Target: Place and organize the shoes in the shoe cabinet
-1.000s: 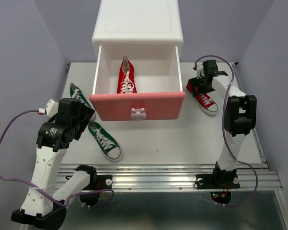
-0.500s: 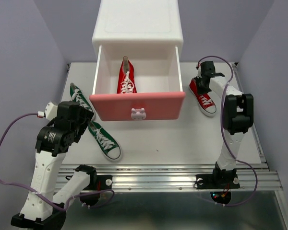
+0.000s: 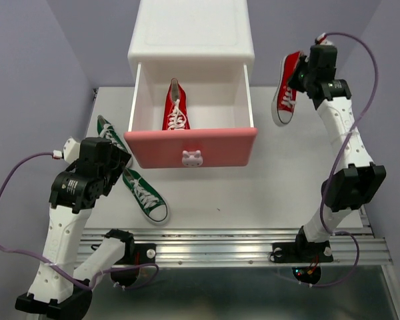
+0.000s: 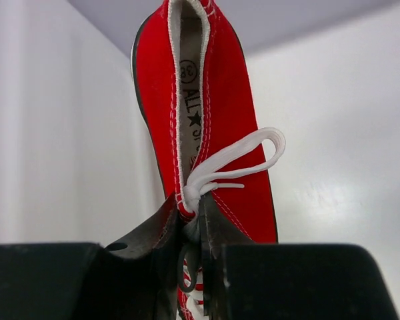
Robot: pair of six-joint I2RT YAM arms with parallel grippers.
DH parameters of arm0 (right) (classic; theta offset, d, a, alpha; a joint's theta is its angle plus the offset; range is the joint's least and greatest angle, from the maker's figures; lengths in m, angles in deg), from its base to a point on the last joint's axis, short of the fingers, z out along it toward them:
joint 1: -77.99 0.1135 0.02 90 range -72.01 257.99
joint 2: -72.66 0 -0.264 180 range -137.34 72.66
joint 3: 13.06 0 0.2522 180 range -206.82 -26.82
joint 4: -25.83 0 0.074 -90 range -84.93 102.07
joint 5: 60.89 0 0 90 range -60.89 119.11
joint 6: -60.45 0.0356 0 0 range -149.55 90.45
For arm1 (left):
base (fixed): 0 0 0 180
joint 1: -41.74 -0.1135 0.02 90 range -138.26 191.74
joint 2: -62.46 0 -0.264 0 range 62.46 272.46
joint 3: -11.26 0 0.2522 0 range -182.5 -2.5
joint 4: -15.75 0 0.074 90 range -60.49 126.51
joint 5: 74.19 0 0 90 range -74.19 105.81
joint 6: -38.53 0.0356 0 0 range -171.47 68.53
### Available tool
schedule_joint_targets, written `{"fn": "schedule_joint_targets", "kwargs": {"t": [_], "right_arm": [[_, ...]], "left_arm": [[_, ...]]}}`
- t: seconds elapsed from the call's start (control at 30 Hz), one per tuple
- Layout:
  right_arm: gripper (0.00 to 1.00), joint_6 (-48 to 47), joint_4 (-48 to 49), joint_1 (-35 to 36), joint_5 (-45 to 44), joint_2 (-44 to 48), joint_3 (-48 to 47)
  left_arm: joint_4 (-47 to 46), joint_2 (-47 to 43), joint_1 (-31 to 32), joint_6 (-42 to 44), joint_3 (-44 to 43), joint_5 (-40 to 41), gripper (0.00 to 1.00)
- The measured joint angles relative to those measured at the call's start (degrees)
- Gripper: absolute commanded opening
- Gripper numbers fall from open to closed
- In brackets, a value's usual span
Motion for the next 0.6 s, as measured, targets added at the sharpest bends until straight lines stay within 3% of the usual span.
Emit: {"fn": "schedule_joint_targets", "kwargs": {"t": [0.1,0.23,0.43,0.6], "right_arm": [[0.01,2.4,2.4,0.0,-0.8,0.2,-11.8],[0.01,6.3,10.6,0.0,-0.3,2.0,-20.1],[0.01,14.8,22.4,0.0,4.2,2.7,-23.5],[0.01,24.8,31.5,0.4,9.8,-4.7,-32.2]], "left_arm": [[-0.2,0.7,0.0,0.9,-1.2,-0.2,0.99],[-0.1,0.7,0.0,1.6,-1.5,-0.3,0.99],[-0.1,0.6,0.0,2.0,-1.5,-0.6,0.99],[-0.1,0.1,0.0,2.3,-1.5,-1.2,0.99]]}}
